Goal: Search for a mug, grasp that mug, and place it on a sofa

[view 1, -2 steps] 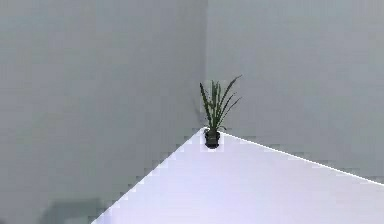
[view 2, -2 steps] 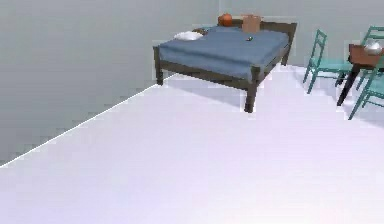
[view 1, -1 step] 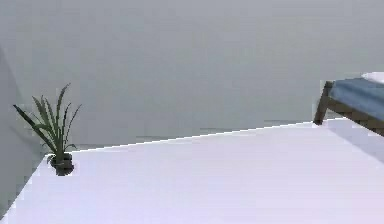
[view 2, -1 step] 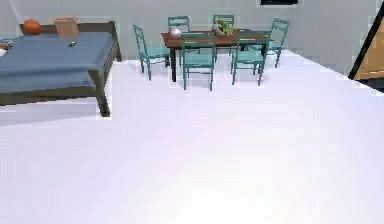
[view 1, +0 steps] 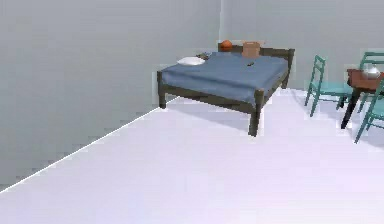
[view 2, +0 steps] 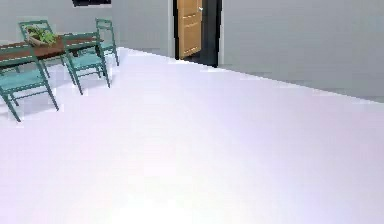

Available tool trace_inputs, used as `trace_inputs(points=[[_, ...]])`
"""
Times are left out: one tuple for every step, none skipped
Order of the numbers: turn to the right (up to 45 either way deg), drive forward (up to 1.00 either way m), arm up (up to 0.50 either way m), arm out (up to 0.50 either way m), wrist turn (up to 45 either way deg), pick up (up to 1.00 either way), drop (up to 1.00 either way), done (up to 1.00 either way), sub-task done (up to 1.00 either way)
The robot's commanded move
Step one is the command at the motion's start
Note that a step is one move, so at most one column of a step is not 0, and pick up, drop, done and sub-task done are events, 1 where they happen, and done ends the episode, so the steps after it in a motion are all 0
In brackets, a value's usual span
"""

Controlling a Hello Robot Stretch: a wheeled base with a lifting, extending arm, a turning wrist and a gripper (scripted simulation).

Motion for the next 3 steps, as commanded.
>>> trace_inputs(points=[[30.0, 0.00, 0.00, 0.00, 0.0, 0.00, 0.00, 0.00, 0.00], [3.0, 0.00, 0.00, 0.00, 0.0, 0.00, 0.00, 0.00, 0.00], [0.0, 0.10, 0.00, 0.00, 0.0, 0.00, 0.00, 0.00, 0.00]])
